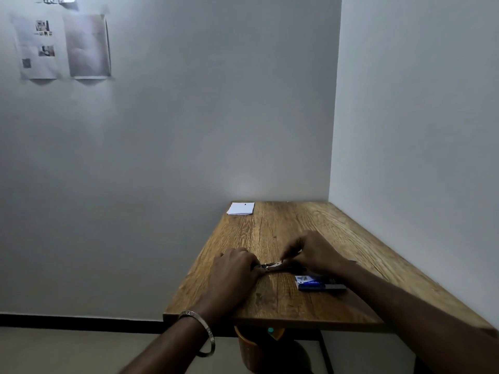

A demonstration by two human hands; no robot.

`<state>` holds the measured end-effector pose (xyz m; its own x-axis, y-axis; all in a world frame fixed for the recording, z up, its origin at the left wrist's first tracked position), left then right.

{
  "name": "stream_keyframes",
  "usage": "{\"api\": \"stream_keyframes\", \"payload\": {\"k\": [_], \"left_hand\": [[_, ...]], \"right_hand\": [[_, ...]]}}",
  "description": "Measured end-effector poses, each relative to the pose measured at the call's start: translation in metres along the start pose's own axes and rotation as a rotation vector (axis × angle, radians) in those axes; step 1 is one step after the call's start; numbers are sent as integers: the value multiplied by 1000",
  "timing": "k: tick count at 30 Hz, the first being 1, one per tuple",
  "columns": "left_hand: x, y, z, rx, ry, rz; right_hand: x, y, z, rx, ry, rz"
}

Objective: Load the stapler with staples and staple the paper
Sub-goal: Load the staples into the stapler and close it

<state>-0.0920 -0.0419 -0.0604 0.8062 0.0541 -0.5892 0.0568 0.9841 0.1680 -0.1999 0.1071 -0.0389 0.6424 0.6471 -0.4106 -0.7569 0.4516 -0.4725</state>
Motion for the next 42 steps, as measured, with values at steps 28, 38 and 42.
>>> {"api": "stream_keyframes", "payload": {"k": [28, 38, 42], "left_hand": [[-1, -1, -2, -26, 13, -5], [0, -12, 0, 116, -38, 66], [0, -24, 5, 112, -114, 92]], "right_hand": [[16, 21, 11, 25, -143, -156], [13, 26, 5, 137, -142, -154], [14, 26, 8, 149, -143, -150]]}}
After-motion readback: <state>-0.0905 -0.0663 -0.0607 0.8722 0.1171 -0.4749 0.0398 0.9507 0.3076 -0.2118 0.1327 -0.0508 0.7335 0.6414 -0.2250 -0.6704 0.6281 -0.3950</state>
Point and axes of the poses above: each hand's wrist, its own x-axis away from the middle knuckle, its own z-axis out of the back of the hand, y = z × x, the point moved 6 cm from there along -x, towards the middle knuckle, and after that the axes turned 3 degrees about y, right-handed, at the moved point
